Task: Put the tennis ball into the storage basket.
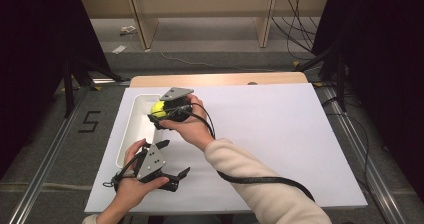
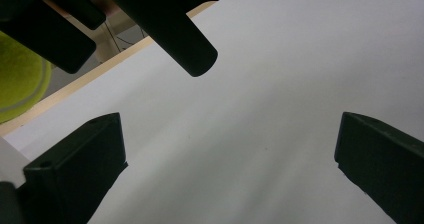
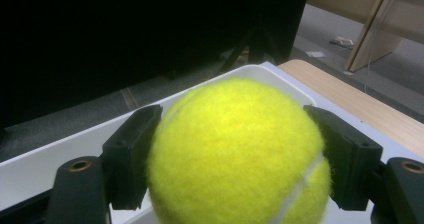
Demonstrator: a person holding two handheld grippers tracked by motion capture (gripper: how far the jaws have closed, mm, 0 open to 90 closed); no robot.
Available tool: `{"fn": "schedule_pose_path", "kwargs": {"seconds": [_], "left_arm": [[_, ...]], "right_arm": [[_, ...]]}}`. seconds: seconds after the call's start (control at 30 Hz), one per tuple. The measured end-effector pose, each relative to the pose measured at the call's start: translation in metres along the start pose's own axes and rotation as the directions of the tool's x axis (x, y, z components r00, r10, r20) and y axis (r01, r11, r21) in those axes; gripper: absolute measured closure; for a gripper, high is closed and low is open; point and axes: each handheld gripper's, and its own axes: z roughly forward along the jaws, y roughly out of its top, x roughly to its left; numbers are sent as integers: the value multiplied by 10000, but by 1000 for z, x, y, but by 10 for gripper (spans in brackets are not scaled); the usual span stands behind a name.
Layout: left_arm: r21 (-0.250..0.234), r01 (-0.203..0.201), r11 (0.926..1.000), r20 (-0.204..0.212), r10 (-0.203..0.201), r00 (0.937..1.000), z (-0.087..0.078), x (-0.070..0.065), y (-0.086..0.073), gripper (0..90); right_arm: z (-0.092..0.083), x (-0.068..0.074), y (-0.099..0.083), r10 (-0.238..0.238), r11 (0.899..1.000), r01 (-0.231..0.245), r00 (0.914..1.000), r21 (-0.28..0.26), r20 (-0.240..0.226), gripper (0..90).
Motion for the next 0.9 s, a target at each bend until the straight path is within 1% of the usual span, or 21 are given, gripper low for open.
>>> {"fn": "schedule_pose_path", "kwargs": {"seconds": [0.33, 0.63, 0.9], "left_arm": [[-20, -38, 10000, 23, 38, 10000, 0, 0, 0, 0], [27, -13, 10000, 29, 13, 10000, 0, 0, 0, 0], [25, -19, 10000, 63, 19, 10000, 1, -1, 0, 0]], "right_arm": [[5, 0, 3, -71, 9999, 72, 10000, 75, -60, 273], [11, 3, 6, -93, 9999, 95, 9996, 70, -269, 273], [12, 4, 10, -184, 9998, 187, 9994, 81, -304, 273]]}}
